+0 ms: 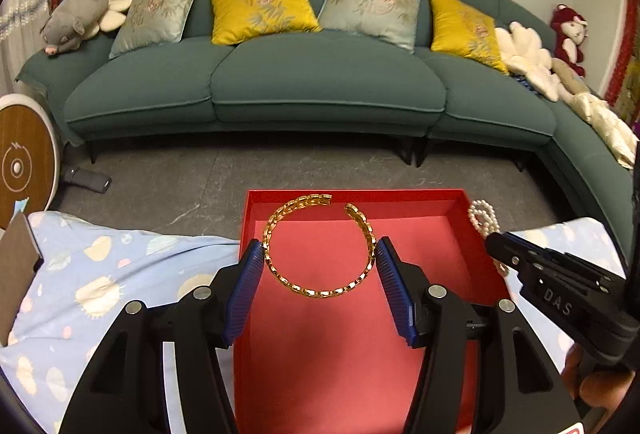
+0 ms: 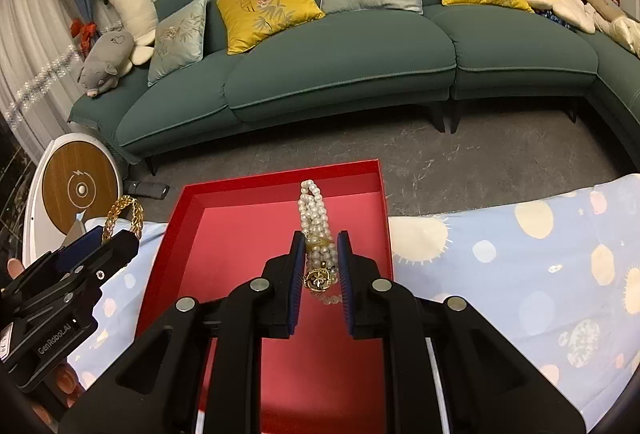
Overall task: Organize jewelry
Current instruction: 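Carry the bangle and pearl strand into the red tray and open both tools, then lift both open tools from the tray back over the jewelry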
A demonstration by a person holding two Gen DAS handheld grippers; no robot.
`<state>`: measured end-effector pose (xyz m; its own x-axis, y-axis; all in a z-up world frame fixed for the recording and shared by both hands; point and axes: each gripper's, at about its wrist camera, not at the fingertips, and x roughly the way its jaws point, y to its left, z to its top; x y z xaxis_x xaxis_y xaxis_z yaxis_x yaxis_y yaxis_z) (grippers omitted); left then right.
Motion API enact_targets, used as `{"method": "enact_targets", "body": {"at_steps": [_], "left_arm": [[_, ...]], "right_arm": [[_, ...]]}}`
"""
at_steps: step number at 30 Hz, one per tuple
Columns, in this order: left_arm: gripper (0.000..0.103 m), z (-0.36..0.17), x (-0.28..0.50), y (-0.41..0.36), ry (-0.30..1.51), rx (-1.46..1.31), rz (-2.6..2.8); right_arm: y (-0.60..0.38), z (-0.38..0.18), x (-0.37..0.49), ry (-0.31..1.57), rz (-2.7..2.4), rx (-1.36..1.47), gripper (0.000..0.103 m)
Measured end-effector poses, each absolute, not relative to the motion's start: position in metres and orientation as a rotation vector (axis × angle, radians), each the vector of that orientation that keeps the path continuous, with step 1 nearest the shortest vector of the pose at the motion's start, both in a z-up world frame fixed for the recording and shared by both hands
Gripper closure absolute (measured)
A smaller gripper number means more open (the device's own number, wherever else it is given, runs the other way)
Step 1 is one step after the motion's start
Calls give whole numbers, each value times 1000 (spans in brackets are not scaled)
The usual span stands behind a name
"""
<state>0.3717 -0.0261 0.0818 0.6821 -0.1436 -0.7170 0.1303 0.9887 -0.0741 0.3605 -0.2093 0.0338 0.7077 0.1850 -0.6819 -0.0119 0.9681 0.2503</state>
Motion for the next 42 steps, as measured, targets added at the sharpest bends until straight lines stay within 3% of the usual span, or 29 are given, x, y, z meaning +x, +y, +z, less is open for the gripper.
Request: {"method": "enact_targets", "body": {"at_steps": [13, 15, 16, 23, 35, 42], "left_arm": [[46, 28, 419, -42, 904, 38, -110], [41, 26, 424, -39, 923, 21, -111], [33, 26, 424, -36, 918, 8, -103], [31, 38, 410, -13, 872, -89, -90], [31, 109, 265, 47, 794, -124, -139], [31, 108, 165, 55, 824, -27, -128]], "right_arm": [[-200, -13, 422, 889, 47, 160, 87], [-200, -16, 425, 894, 38, 161, 86], [-202, -15, 425, 890, 36, 171, 84], [-209, -8, 412, 823, 61, 211, 76], [-237, 62, 273, 686, 153, 199, 75], [-242, 81, 163, 675, 162, 172, 75]]}}
